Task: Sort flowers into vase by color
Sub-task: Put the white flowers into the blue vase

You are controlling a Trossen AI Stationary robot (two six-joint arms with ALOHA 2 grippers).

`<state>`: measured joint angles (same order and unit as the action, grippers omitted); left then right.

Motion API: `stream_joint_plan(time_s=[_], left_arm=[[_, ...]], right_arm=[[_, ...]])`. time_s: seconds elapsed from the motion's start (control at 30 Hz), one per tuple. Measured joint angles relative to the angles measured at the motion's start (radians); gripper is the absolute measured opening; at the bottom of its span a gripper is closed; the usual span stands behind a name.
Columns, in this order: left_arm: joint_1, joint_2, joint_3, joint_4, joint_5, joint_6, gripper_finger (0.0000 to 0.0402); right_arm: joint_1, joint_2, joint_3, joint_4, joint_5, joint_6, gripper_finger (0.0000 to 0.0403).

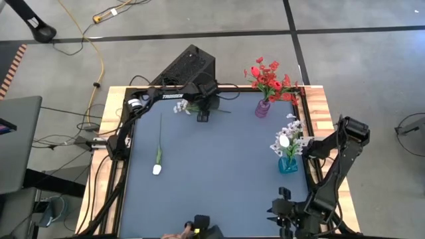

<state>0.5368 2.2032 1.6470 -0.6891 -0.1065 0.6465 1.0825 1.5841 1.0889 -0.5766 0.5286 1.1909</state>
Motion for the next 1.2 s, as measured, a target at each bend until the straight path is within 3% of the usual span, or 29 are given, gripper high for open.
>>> stream_joint_plan(time_s=[0.17,0.37,0.53,0.63,0.77,0.83,1.0,1.2], left_arm=[[0.018,0.001,0.002,-0.086,0.048,-0.021,0.0162],[0.001,-0.018,-0.003,-0.146,0.044,-0.064,0.0025],[-0.036,-0.115,-0.008,-0.250,0.144,-0.111,0.0011],[-0.066,-0.201,-0.005,-0.366,0.281,-0.209,0.0005],[-0.117,-0.292,-0.010,-0.441,0.590,-0.376,0.0002],[-0.171,-0.337,-0.014,-0.448,0.688,-0.396,0.0002],[-0.357,-0.385,-0.016,-0.445,0.638,-0.415,0.0001],[-0.589,-0.367,-0.016,-0.271,0.498,-0.624,0.0001]], right_arm=[[0.018,0.000,0.000,0.001,0.044,-0.029,0.0148],[0.018,0.000,0.000,0.002,0.049,-0.051,0.0148],[0.015,0.000,0.000,0.004,0.060,-0.067,0.0148],[0.007,0.000,0.000,0.013,0.113,-0.149,0.0148],[-0.031,0.000,0.000,0.059,0.156,-0.292,0.0148],[-0.049,0.004,0.000,0.102,0.156,-0.378,0.0148],[-0.059,0.015,0.000,0.176,0.129,-0.531,0.0148],[-0.071,0.015,0.000,0.200,0.208,-0.720,0.0148]])
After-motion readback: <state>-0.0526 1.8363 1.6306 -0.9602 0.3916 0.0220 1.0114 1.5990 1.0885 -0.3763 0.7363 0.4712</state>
